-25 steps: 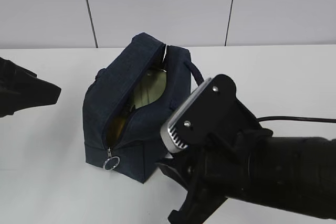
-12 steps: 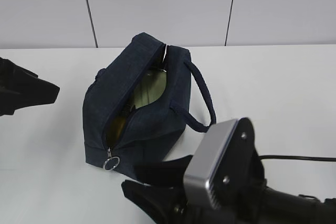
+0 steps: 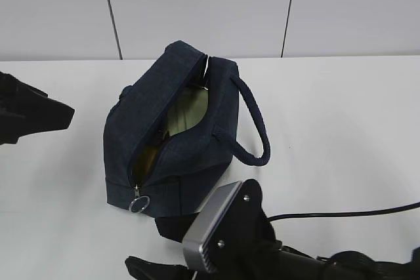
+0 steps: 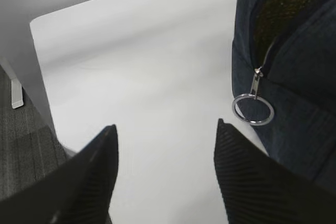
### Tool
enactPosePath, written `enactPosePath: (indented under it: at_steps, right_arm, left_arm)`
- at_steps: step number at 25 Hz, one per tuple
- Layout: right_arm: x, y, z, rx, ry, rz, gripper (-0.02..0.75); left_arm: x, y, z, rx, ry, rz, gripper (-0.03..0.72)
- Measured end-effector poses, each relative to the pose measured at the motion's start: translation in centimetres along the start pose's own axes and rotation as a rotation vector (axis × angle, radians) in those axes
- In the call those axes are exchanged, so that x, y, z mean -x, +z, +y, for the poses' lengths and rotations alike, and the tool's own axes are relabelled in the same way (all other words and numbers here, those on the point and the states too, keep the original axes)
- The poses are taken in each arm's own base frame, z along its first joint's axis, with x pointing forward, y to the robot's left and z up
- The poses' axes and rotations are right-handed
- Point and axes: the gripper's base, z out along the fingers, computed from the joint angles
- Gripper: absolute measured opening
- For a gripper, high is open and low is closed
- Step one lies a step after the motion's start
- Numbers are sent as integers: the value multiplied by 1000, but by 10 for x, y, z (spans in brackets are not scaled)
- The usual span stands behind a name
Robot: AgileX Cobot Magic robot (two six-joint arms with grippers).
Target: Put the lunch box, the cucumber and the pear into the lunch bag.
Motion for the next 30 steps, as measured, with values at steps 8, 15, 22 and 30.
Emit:
enactPosePath:
  at_steps: [8,15,22,30]
  right_arm:
    - [-9,29,-10,-78,44,14,503]
    - [-7,41,-16,-144,92,66,582]
    - [-11,57,-18,-150,99,99,583]
    - [-9,70,-19,-150,102,101,584]
  left_arm:
    - [0,0,0,0,0,0,324]
    - [0,0,0,0,0,0,307]
    - [0,0,0,0,0,0,286]
    - [0,0,0,0,0,0,273]
